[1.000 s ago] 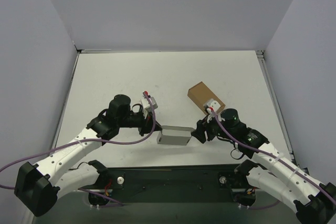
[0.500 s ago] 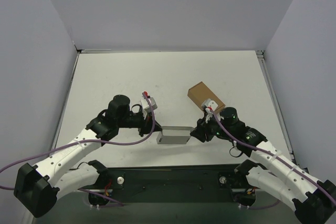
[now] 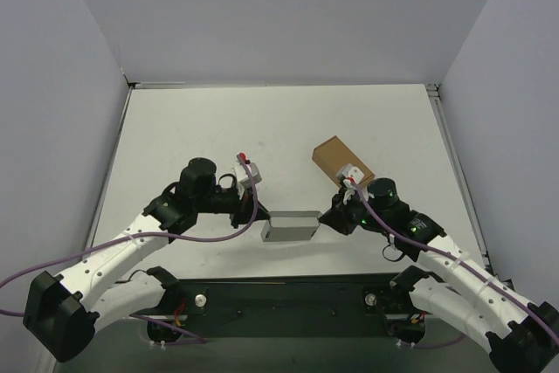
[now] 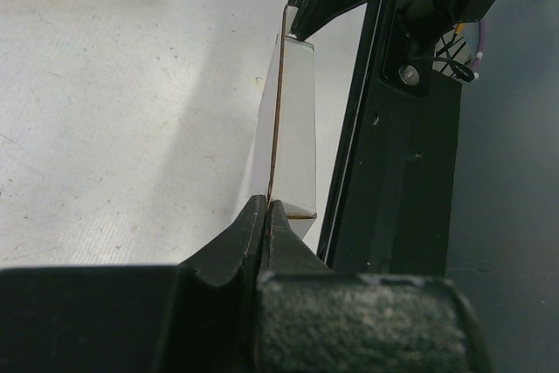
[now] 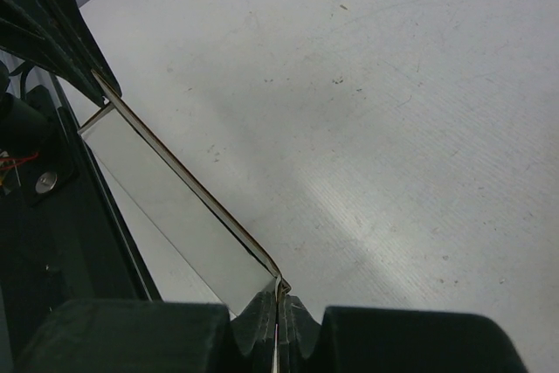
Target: Fold the paper box
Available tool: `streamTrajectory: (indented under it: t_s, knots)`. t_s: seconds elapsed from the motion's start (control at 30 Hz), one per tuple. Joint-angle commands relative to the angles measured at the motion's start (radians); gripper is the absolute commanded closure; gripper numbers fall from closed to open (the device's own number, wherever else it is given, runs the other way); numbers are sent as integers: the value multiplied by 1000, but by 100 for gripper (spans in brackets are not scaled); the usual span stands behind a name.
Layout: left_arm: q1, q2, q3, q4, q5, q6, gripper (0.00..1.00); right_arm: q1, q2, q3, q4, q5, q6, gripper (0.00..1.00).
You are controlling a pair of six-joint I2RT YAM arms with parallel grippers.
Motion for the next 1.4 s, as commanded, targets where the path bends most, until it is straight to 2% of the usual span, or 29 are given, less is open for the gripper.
streamTrajectory:
  t_s: [0.0,0.13,0.27,0.4,0.73,0.77,0.97,1.1,1.17,1.2,1.27,1.3,1.37]
  knots:
    - [3,0,7,62,44,-8,100,-3,-22,-13,46,-36,-10,100]
    - [-2,1,10,45,-53,15,100,-3,-41,-19,48,-28,-12,100]
    - [-30,50,16,69,-87,42,100,11,7,-7,40,-2,20,100]
    - [-40,121,41,86,-95,47,100,65,19,-21,77,128,72,100]
    - [-60,221,51,163,-234,50,100,253,31,-67,163,462,226,100]
    - [-65,230,54,165,-245,49,100,272,32,-68,167,546,226,100]
    - [-97,265,65,165,-358,52,100,417,85,-50,178,807,261,100]
    - [-115,268,55,165,-403,67,100,444,130,-26,157,866,312,100]
    - [-128,262,47,165,-429,96,100,442,139,-22,155,865,326,94]
    - [-138,257,41,165,-430,107,100,441,137,-21,148,875,333,81]
    - [-149,250,27,165,-423,133,100,436,121,-19,126,871,335,67]
    - [-157,247,22,165,-415,141,100,424,107,-18,115,869,335,56]
    - [-159,242,18,165,-368,161,100,399,59,-16,83,823,324,45]
